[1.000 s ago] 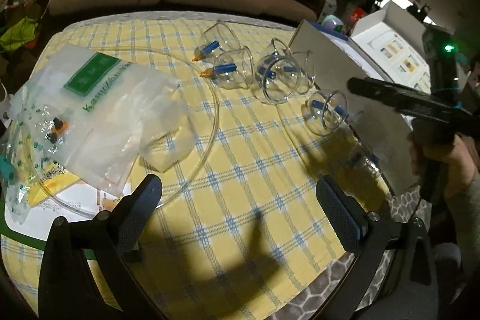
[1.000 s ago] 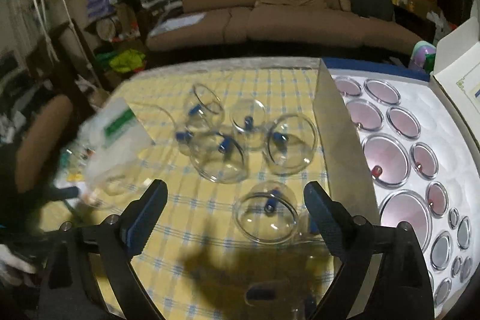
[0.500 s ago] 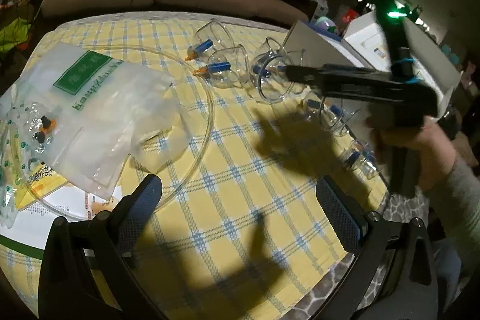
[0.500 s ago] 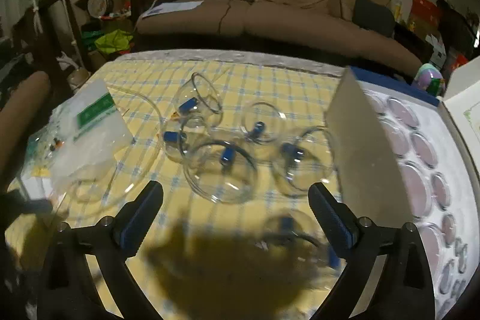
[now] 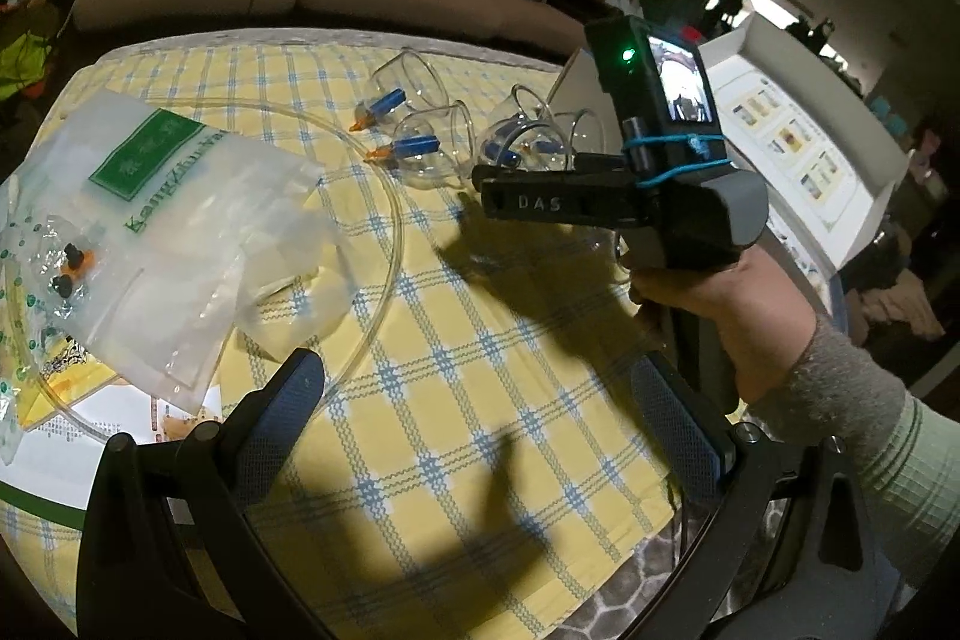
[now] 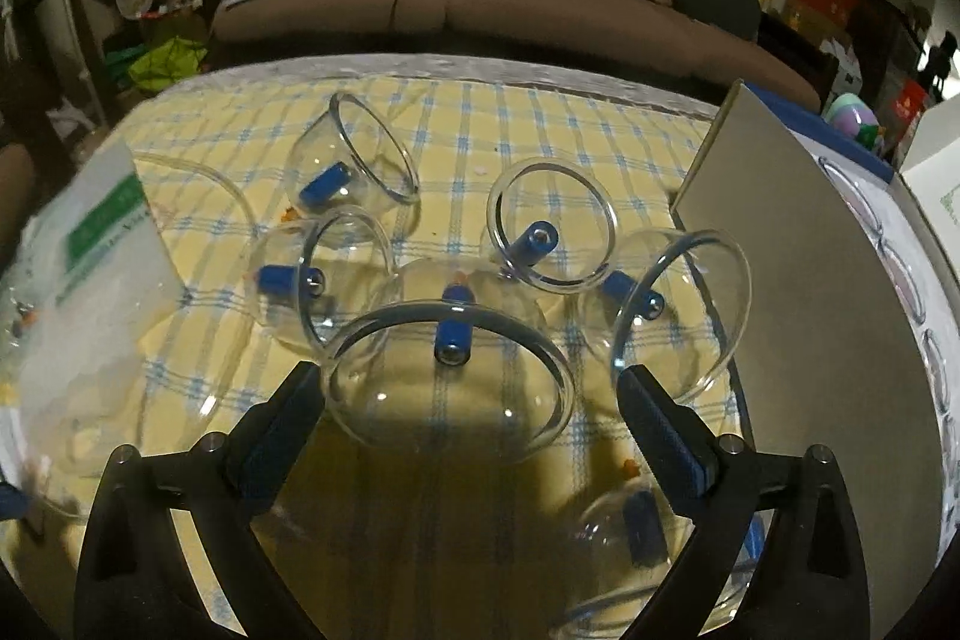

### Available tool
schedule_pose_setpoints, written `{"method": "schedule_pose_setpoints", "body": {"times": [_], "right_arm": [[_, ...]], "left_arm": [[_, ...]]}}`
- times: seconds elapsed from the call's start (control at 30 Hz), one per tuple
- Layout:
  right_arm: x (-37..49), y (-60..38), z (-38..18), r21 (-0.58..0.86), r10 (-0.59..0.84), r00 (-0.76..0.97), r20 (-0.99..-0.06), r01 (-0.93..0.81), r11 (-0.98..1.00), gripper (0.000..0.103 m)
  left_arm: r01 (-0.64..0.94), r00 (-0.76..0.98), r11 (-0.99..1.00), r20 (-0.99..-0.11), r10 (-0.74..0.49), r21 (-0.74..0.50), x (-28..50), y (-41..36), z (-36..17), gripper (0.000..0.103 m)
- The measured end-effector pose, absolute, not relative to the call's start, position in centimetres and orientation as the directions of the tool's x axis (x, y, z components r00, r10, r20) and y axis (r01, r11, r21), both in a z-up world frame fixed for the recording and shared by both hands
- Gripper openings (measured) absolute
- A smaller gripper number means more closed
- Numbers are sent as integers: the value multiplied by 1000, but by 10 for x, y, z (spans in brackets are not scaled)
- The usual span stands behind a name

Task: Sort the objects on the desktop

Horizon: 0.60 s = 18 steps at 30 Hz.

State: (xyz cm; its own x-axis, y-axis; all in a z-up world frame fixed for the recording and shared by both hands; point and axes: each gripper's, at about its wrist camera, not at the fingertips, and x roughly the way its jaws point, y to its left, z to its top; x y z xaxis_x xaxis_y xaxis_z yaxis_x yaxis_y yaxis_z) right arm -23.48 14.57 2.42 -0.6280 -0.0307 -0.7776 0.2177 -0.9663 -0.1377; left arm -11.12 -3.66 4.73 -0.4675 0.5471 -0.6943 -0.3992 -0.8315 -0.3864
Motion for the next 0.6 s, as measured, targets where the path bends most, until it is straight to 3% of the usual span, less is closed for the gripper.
{"method": "schedule_pose_setpoints", "body": {"times": [0.03,0.1,0.3,0.6], "right_arm": [[-234,145,24,-140,-35,-629,-777,226,-964,98],[-232,146,27,-125,-66,-633,-771,253,-959,77],[-216,153,49,-99,-107,-641,-760,276,-956,77],[-163,193,104,73,-269,-607,-748,328,-942,77]], "left_arm": [[-398,-468,-832,-695,546,-385,-111,-37,47,103],[-393,-469,-835,-697,542,-385,-112,-38,47,103],[-399,-473,-839,-701,534,-370,-112,-35,45,103],[-448,-461,-830,-709,533,-332,-101,-22,42,103]]}}
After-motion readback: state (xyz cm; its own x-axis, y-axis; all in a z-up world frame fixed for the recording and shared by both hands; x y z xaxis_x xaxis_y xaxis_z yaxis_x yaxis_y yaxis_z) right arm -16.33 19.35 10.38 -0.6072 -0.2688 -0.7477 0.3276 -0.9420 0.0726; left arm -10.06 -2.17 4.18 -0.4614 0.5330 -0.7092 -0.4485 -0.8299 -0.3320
